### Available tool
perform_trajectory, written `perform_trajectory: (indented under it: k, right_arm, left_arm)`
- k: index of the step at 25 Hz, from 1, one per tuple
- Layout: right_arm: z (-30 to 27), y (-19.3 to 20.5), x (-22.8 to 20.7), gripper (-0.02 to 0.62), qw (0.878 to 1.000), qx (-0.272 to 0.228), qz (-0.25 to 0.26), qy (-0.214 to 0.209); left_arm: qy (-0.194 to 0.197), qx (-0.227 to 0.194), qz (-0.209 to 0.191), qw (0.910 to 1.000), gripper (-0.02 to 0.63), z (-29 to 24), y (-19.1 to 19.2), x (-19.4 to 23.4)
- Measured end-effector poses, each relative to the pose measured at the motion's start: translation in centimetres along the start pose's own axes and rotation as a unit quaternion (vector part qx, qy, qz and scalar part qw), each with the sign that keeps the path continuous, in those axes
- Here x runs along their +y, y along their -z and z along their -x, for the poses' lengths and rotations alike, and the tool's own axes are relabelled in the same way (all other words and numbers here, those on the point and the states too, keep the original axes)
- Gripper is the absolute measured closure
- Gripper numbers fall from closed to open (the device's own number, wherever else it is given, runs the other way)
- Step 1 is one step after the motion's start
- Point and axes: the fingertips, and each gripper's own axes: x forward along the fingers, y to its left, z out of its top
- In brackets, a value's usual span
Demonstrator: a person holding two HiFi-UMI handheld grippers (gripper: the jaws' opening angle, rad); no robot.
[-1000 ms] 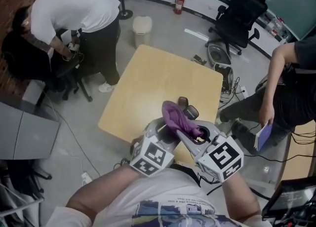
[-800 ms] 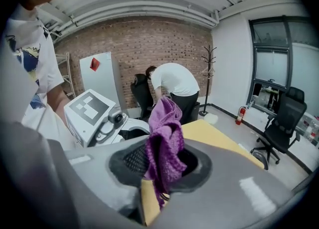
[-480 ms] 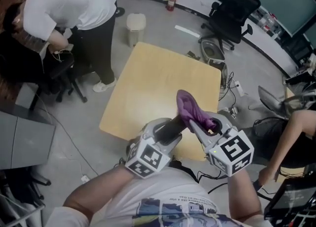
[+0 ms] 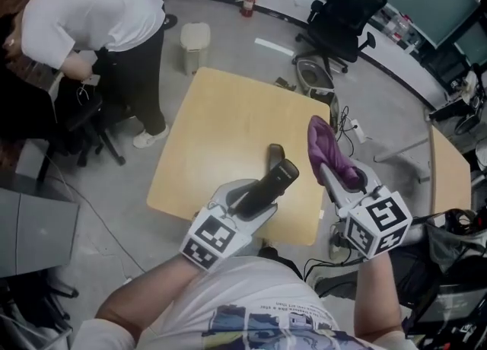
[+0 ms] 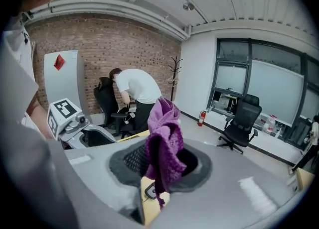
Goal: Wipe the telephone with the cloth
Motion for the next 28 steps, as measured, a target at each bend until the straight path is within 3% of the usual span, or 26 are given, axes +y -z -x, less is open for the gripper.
perform_trajectory:
  k: [5, 9, 20, 28]
  right_arm:
    - [0.5, -1.0, 1.0, 0.509, 1.0, -0.02, -0.012, -0.018]
    - [0.7, -1.4, 1.2, 0.509, 0.999, -0.034, -0.024, -0.029]
    - [0.7, -0.7, 2.1, 0.509, 0.996, -0.038, -0.025, -0.074]
    - [0.3, 1.1, 4.4, 0.509, 0.99, -0.039, -0.049, -0.124]
  left_arm:
    - [0.052, -0.061, 0.131, 0.9881, 0.348, 0.1, -2.4, 1.0]
    - [0.075, -0.084, 0.189, 0.9755, 0.348, -0.2, -3.6, 1.1]
    - [0.061, -0.093, 0.214, 0.9705, 0.348, -1.8, -4.8, 1.7]
    - [0.056, -0.122, 0.248, 0.9594, 0.348, -1.7, -6.1, 3.2]
